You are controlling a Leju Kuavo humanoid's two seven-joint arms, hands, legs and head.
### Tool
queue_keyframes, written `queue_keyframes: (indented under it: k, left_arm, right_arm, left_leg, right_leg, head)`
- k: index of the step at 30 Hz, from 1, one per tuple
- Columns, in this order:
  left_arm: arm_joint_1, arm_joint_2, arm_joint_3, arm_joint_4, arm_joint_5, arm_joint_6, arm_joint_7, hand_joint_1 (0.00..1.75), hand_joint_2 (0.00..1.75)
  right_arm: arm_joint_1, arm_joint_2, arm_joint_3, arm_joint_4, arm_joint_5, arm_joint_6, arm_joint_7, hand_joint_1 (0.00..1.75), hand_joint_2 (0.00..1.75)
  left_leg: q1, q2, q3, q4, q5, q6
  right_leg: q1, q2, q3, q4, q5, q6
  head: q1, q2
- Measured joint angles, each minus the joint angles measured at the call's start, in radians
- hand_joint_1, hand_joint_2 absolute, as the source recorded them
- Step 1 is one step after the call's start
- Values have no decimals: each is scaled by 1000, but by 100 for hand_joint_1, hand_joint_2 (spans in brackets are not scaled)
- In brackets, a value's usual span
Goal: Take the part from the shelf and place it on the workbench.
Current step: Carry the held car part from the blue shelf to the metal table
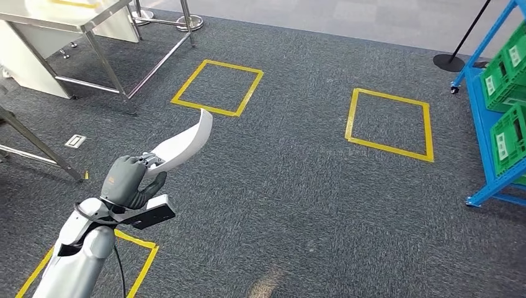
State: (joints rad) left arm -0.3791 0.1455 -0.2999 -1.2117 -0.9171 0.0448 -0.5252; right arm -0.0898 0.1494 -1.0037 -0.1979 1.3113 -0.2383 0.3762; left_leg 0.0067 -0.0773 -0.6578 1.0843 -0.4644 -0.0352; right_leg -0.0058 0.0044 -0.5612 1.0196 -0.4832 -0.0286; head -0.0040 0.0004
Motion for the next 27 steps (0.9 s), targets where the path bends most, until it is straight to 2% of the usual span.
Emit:
queue_keyframes:
  k: [1,2,3,4,5,6,7,9,10,12,13,14,15,16,17,18,19,20,21,22,24,25,26,27]
  left_arm:
    - [1,0,2,0,-2,1,1,175,175]
    - [1,0,2,0,-4,1,1,175,175]
    - [3,-1,3,0,-5,1,2,175,175]
    - [6,-1,3,1,-6,1,3,175,175]
    - [8,-1,3,1,-7,1,3,175,175]
    - [10,-1,4,0,-9,1,4,175,175]
    - [10,-1,4,0,-10,2,5,175,175]
    - [8,-2,5,-1,-15,2,9,175,175]
    - [8,-2,6,-1,-18,2,10,175,175]
    - [9,1,7,-1,-23,3,12,175,175]
    - [10,2,8,-1,-25,3,12,175,175]
    - [10,3,9,-1,-26,4,13,175,175]
    - [9,3,9,-1,-27,4,13,175,175]
    - [9,2,9,-1,-27,5,13,175,175]
    - [8,1,9,-1,-27,5,13,175,175]
    - [9,0,9,0,-28,5,13,175,175]
    - [11,-1,9,1,-28,5,13,175,175]
    - [12,-2,9,3,-28,5,13,175,175]
    - [13,-2,9,4,-28,5,13,175,175]
    - [13,-2,9,4,-28,5,13,175,175]
    - [12,-3,9,5,-28,5,13,175,175]
    - [11,-4,9,5,-28,5,13,175,175]
    - [11,-4,9,6,-28,5,13,175,175]
    - [11,-4,10,6,-28,5,13,175,175]
  right_arm:
    - [1,0,0,0,0,0,3,0,0]
    - [3,0,0,0,1,-1,4,0,0]
    - [5,0,0,0,1,-1,5,0,0]
    - [6,0,0,0,1,-1,6,0,0]
    - [6,0,0,0,1,-1,7,0,0]
    - [5,0,0,0,1,-1,7,0,0]
    - [5,0,0,0,1,-1,7,0,0]
    - [3,0,0,0,1,-2,6,0,0]
    - [3,0,0,0,1,-3,5,0,0]
    - [1,0,0,0,2,-4,4,0,0]
    - [-1,0,0,0,2,-4,5,0,0]
    - [-2,0,0,0,3,-4,5,0,0]
    - [-2,0,0,0,3,-4,4,0,0]
    - [-1,0,0,0,3,-4,1,0,0]
    - [1,0,0,0,3,-4,-2,0,0]
    - [3,0,0,0,3,-4,-5,0,0]
    - [4,0,0,0,3,-4,-6,0,0]
    - [5,0,0,0,3,-4,-6,0,0]
    - [5,0,0,0,3,-4,-6,0,0]
    - [5,0,0,0,3,-4,-6,0,0]
    - [3,0,0,0,4,-4,-8,0,0]
    - [2,0,0,0,4,-4,-10,0,0]
    - [1,0,0,0,4,-3,-14,0,0]
    - [1,0,0,0,5,-2,-17,0,0]
  left_leg:
    - [-1,34,-23,55,-33,-2]
    - [0,54,-50,119,-67,-5]
    - [1,64,-72,174,-91,-7]
    - [2,69,-82,203,-96,-9]
    - [3,73,-74,196,-85,-10]
    - [3,81,-47,153,-59,-10]
    - [3,101,-9,85,-31,-10]
    - [-2,143,50,-21,-1,2]
    - [-4,153,59,-43,1,9]
    - [-6,133,54,-44,4,24]
    - [-4,120,53,-46,7,30]
    - [-2,107,52,-47,10,36]
    - [2,94,51,-49,13,42]
    - [4,82,50,-50,15,46]
    - [4,68,47,-50,16,49]
    - [4,54,44,-49,18,51]
    - [4,38,42,-49,19,51]
    - [3,22,41,-48,21,50]
    - [3,7,40,-47,22,48]
    - [4,-9,40,-46,24,45]
    - [3,-35,37,-44,28,36]
    - [3,-45,34,-45,30,30]
    - [4,-56,31,-47,33,23]
    - [5,-68,28,-50,38,15]
  right_leg:
    - [1,-11,-1,-1,1,-4]
    - [3,-24,-2,0,1,-6]
    - [4,-38,-3,0,0,-7]
    - [5,-52,-4,1,0,-7]
    - [5,-65,-5,2,-1,-7]
    - [4,-79,-5,4,-3,-5]
    - [5,-92,-4,6,-5,-2]
    - [10,-115,-4,12,-12,6]
    - [13,-126,-3,14,-14,11]
    - [16,-148,-1,14,-15,20]
    - [14,-145,0,17,-18,27]
    - [12,-125,-5,30,-29,34]
    - [8,-94,-18,63,-50,41]
    - [5,-57,-43,115,-79,46]
    - [3,-31,-75,182,-110,49]
    - [2,-18,-106,245,-134,51]
    - [1,-14,-127,283,-142,51]
    - [1,-11,-131,287,-131,50]
    - [1,-6,-115,251,-103,47]
    - [0,6,-84,186,-67,43]
    - [-1,46,-25,61,-23,35]
    - [0,59,-10,28,-17,33]
    - [3,60,-7,18,-19,30]
    - [3,48,-5,15,-15,26]
  head:
    - [-2,0]
    - [-3,0]
    - [-3,0]
    - [-3,0]
    - [-4,0]
    - [-4,0]
    - [-4,0]
    - [-3,0]
    - [-2,0]
    - [-1,0]
    - [-1,0]
    - [0,0]
    - [1,0]
    - [3,0]
    - [4,0]
    - [5,0]
    - [5,0]
    - [5,0]
    - [5,0]
    - [5,0]
    - [5,0]
    - [5,0]
    - [4,0]
    - [5,0]
